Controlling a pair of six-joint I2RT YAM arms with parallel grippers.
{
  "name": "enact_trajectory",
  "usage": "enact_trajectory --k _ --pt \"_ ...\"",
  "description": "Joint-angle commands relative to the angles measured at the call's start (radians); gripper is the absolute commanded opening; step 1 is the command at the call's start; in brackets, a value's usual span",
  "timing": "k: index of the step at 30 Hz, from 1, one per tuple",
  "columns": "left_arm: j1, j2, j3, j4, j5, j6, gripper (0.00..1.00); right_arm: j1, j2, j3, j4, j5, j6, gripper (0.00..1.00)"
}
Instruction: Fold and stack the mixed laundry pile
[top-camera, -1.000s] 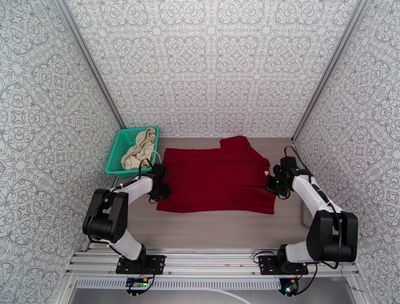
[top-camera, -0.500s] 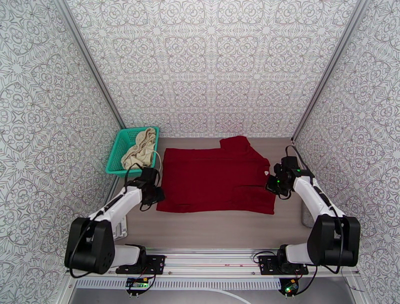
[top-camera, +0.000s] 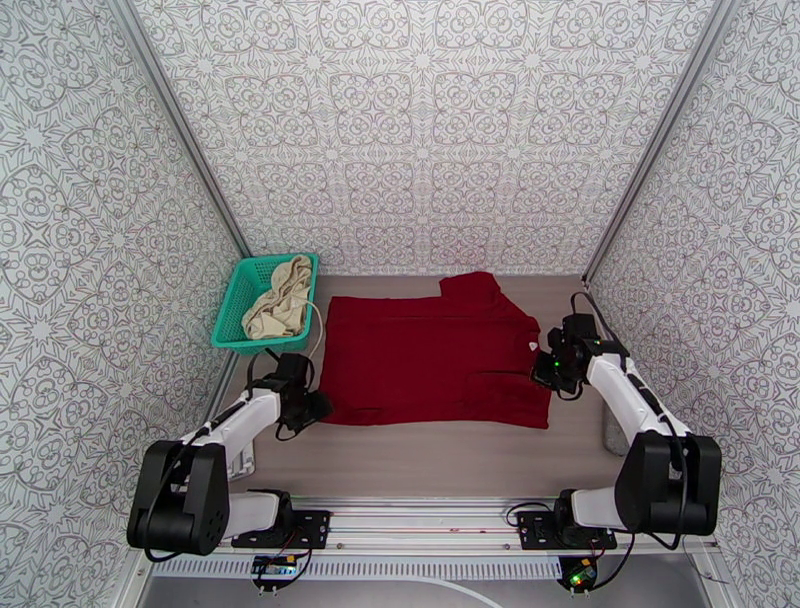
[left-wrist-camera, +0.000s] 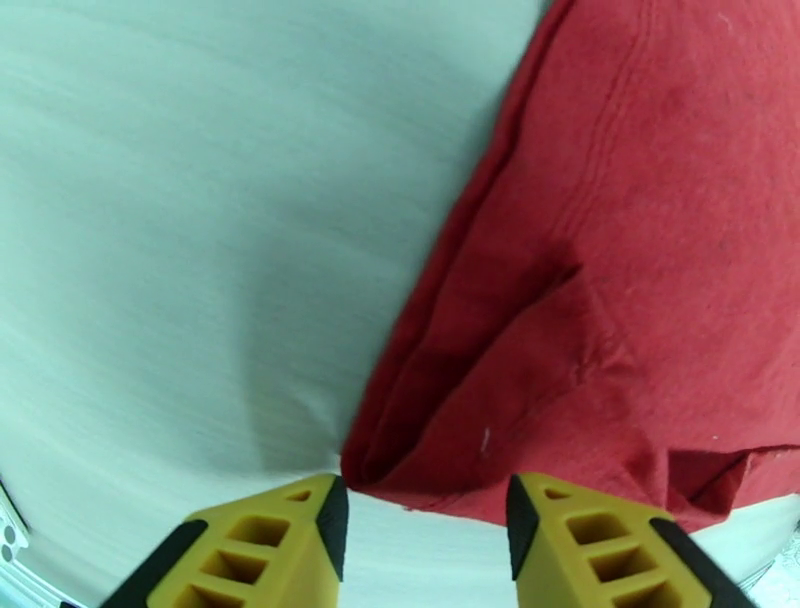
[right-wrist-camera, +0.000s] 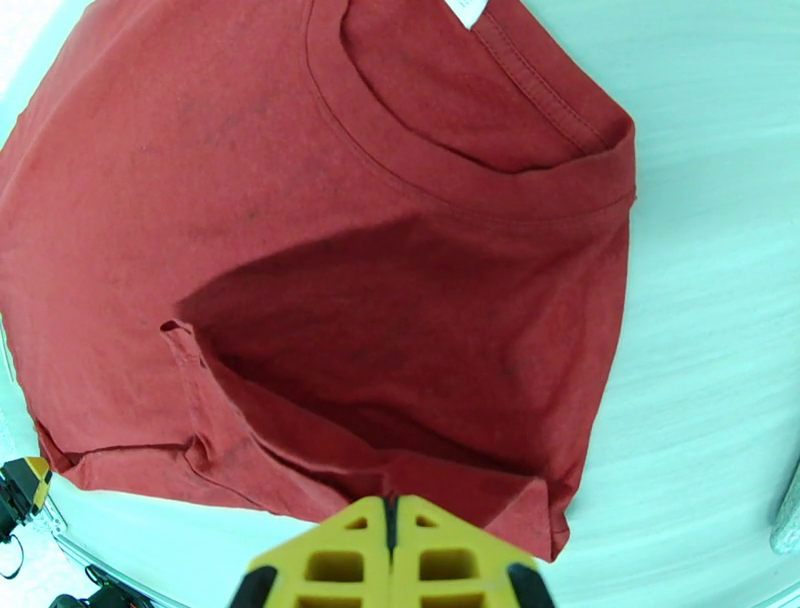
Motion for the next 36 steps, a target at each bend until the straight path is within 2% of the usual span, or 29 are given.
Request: enact_trajectory --k 1,9,11,16,17,19,21,27,36 --pt "-0.006 0.010 0.084 -0.012 -0.023 0.018 0.48 0.006 -0.020 -0.013 -0.011 -0.011 -0.002 0.00" --pt "-0.064 0.182 0.194 0.000 -0.061 0.062 0.46 0.006 -0.010 -0.009 -0.003 -0.014 -0.002 0.00" --pt "-0.073 0.217 0.206 0.006 -0.063 0.067 0.43 0.006 -0.010 -0.009 -0.005 -0.015 -0.003 0.00" --pt "-0.095 0.239 0.205 -0.001 -0.073 0.075 0.41 0.006 -0.014 -0.012 -0.005 -0.013 0.000 0.00" --pt "-0.095 0.242 0.200 0.004 -0.074 0.077 0.39 0.006 -0.015 -0.013 -0.005 -0.014 0.000 0.00" --pt "-0.096 0.246 0.196 0.007 -0.075 0.078 0.26 0.006 -0.011 -0.011 -0.004 -0.016 0.001 0.00" --pt "-0.096 0.235 0.194 0.012 -0.078 0.077 0.14 0.006 -0.009 -0.005 -0.007 -0.016 0.001 0.00" --pt "-0.101 0.142 0.195 -0.031 -0.087 0.078 0.00 0.006 -0.023 0.006 -0.023 -0.008 0.001 0.00" --pt "-0.097 -0.015 0.119 -0.064 -0.071 0.058 0.00 0.006 -0.097 -0.044 -0.032 -0.005 0.021 0.00"
